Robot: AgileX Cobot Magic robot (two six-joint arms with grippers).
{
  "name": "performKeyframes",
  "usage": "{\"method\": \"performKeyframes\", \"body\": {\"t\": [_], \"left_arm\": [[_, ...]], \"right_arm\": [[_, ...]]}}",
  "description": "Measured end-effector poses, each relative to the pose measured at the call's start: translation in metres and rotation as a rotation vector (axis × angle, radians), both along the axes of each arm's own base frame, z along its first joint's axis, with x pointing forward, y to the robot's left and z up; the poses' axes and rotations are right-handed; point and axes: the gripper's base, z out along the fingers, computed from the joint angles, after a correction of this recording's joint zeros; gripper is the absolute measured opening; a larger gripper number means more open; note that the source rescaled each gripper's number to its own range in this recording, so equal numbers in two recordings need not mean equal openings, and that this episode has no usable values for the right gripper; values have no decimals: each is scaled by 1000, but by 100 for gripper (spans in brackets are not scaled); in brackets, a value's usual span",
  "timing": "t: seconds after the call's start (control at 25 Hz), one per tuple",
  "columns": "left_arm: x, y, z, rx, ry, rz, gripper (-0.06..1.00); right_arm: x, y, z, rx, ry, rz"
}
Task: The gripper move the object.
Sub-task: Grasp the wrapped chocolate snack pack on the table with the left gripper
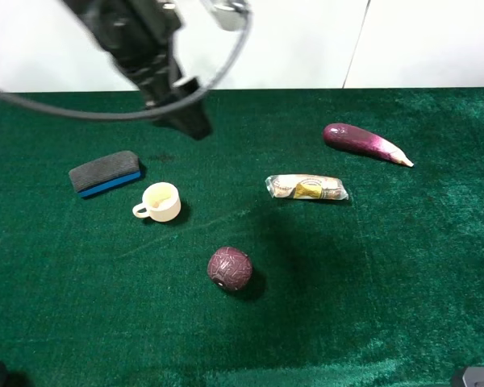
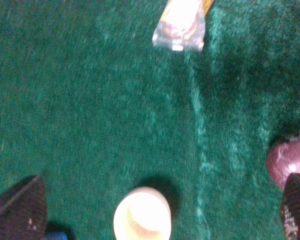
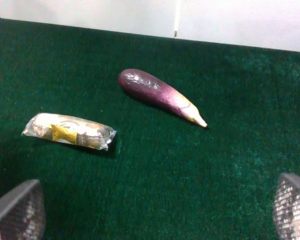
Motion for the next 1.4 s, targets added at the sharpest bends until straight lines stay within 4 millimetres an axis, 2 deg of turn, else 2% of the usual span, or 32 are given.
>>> {"method": "performKeyframes", "body": {"t": [0.4, 0.72, 0.96, 1.28, 1.4], "left_arm": [[32, -73, -34, 93, 43, -259, 92], [44, -119, -70, 149, 99, -383, 92], [47, -141, -100, 176, 119, -425, 92], [49, -160, -142, 212, 118, -470, 92], [49, -167, -152, 204, 81, -476, 92]], "right_arm": [[0, 0, 0, 0, 0, 0], [0, 0, 0, 0, 0, 0], [0, 0, 0, 0, 0, 0], [0, 0, 0, 0, 0, 0], [0, 0, 0, 1, 0, 1]]}}
